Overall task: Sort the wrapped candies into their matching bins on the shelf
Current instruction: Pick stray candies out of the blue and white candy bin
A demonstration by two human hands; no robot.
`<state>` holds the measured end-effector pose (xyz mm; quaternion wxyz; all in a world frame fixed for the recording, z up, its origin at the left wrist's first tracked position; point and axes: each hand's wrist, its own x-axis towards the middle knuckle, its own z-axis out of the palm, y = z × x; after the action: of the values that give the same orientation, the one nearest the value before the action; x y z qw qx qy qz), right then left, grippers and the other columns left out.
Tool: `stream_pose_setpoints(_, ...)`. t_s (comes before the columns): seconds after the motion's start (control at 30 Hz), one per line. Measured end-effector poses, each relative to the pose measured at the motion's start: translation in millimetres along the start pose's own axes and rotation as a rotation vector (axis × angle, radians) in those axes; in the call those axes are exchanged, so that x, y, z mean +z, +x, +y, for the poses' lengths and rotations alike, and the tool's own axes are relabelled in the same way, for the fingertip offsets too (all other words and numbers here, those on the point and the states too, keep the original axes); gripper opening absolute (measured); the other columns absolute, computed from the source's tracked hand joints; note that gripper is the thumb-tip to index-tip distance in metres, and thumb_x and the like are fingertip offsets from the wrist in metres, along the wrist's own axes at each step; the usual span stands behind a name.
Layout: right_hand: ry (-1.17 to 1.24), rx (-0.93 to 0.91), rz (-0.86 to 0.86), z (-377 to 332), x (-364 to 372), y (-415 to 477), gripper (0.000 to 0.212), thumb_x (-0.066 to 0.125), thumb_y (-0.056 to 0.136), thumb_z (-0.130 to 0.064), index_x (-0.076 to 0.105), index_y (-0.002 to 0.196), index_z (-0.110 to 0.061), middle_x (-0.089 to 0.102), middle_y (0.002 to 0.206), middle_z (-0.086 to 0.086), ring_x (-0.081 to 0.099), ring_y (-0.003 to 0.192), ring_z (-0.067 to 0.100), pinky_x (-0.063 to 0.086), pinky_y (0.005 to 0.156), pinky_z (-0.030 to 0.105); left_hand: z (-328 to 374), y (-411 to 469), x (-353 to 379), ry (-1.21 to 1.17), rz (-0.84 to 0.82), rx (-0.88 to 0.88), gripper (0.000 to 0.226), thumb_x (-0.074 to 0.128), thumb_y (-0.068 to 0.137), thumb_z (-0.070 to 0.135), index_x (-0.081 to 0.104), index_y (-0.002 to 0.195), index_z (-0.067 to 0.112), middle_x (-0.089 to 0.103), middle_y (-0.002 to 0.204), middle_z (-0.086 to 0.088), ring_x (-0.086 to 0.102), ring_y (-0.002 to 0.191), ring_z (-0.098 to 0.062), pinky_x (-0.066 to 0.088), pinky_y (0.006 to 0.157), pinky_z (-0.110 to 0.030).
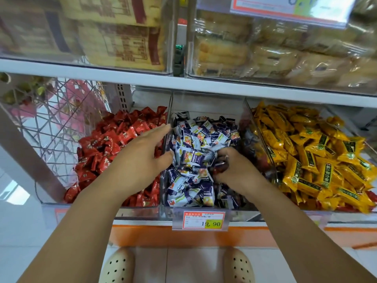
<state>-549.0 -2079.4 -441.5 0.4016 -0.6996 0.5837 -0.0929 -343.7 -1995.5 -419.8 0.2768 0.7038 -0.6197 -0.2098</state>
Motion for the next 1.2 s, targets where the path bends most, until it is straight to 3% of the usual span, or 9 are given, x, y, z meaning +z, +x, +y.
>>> stream_pose_setpoints(0.13,0.254,-0.16,0.041,-10.6,-16.5,-14.2,0.068,0.072,0.084,-0.013,0.037,0.137,-0.036,0.066,0.092,-0.01,0.062,0.091,0.005,0.045,0.077,0.019,4.1,1.7,2.2,0.143,0.146,0.09,0.061,0.068,0.082,0.042,0.042,0.137,0.046,0.024,0.154,0.013,0.017,0.139,-0.017,0.019,0.115,-0.038)
stream_pose_setpoints(0.33,0.617,-0.218,-0.036,-15.9,-16.7,-21.0,0.041,0.073,0.079,-0.006,0.051,0.113,-0.009,0.074,0.085,0.005,0.072,0.082,0.023,0.057,0.083,0.035,25.4,-1.1,25.7,0.21,0.174,0.302,0.049,0.065,0.07,0.064,0.064,0.115,0.044,0.06,0.115,0.025,0.042,0.117,-0.007,0.012,0.09,-0.026)
stream_pose_setpoints(0.47,0.596,-0.216,-0.06,-23.3,-17.3,-24.1,0.031,0.071,0.083,-0.014,0.054,0.109,-0.011,0.074,0.086,0.004,0.072,0.079,0.02,0.059,0.079,0.032,26.8,2.5,32.6,0.145,0.171,0.264,0.028,0.067,0.079,0.05,0.067,0.107,0.043,0.065,0.091,0.025,0.052,0.099,-0.004,0.026,0.104,-0.044)
stream_pose_setpoints(0.57,0.23,-0.129,-0.037,-18.8,-30.0,-26.8,0.021,0.06,0.091,-0.036,0.059,0.108,-0.023,0.071,0.101,-0.002,0.068,0.089,0.014,0.056,0.085,0.037,25.2,3.8,27.3,0.056,0.173,0.24,0.026,0.067,0.083,0.041,0.069,0.109,0.034,0.049,0.08,0.031,0.046,0.09,-0.003,0.037,0.1,-0.044)
stream_pose_setpoints(0.67,-0.469,0.004,-0.303,-14.6,-22.1,-26.1,0.062,0.058,0.082,-0.062,0.048,0.13,-0.023,0.056,0.129,-0.001,0.055,0.11,0.015,0.047,0.094,0.033,22.6,1.7,23.1,0.043,0.131,0.196,0.031,0.06,0.089,0.039,0.063,0.118,0.028,0.051,0.093,0.014,0.047,0.094,-0.005,0.035,0.081,-0.019)
stream_pose_setpoints(0.87,-0.605,0.118,-0.435,-0.8,24.9,4.4,0.116,0.063,0.067,-0.076,0.003,0.153,-0.028,0.001,0.16,0.008,0.01,0.144,0.037,0.027,0.114,0.046,17.1,1.1,27.7,0.078,0.083,0.231,0.032,0.059,0.091,0.03,0.06,0.122,0.021,0.042,0.09,0.018,0.042,0.095,-0.006,0.026,0.077,-0.011)
stream_pose_setpoints(1.03,-0.464,0.072,-0.361,0.2,31.1,7.1,0.085,0.072,0.076,-0.048,0.03,0.145,-0.021,0.03,0.147,0.01,0.041,0.124,0.029,0.045,0.09,0.03,16.0,1.6,25.0,0.032,0.081,0.196,0.028,0.058,0.091,0.03,0.06,0.119,0.028,0.048,0.094,0.015,0.048,0.092,-0.004,0.031,0.077,-0.004)
stream_pose_setpoints(1.13,-0.225,0.068,-0.28,-0.6,22.4,3.7,0.044,0.073,0.079,-0.021,0.049,0.115,-0.011,0.055,0.09,-0.003,0.055,0.076,0.011,0.043,0.053,0.016,16.2,1.1,21.3,-0.021,0.109,0.197,0.024,0.058,0.092,0.029,0.061,0.116,0.032,0.056,0.096,0.017,0.051,0.082,0.005,0.033,0.07,-0.003)
stream_pose_setpoints(1.2,-0.111,0.091,-0.248,-0.2,16.3,3.4,0.039,0.072,0.08,-0.013,0.048,0.11,-0.014,0.05,0.081,-0.007,0.05,0.068,0.009,0.041,0.054,0.019,17.1,1.0,19.3,-0.067,0.123,0.196,0.023,0.055,0.093,0.03,0.06,0.115,0.035,0.063,0.101,0.017,0.056,0.078,0.002,0.036,0.067,-0.007)
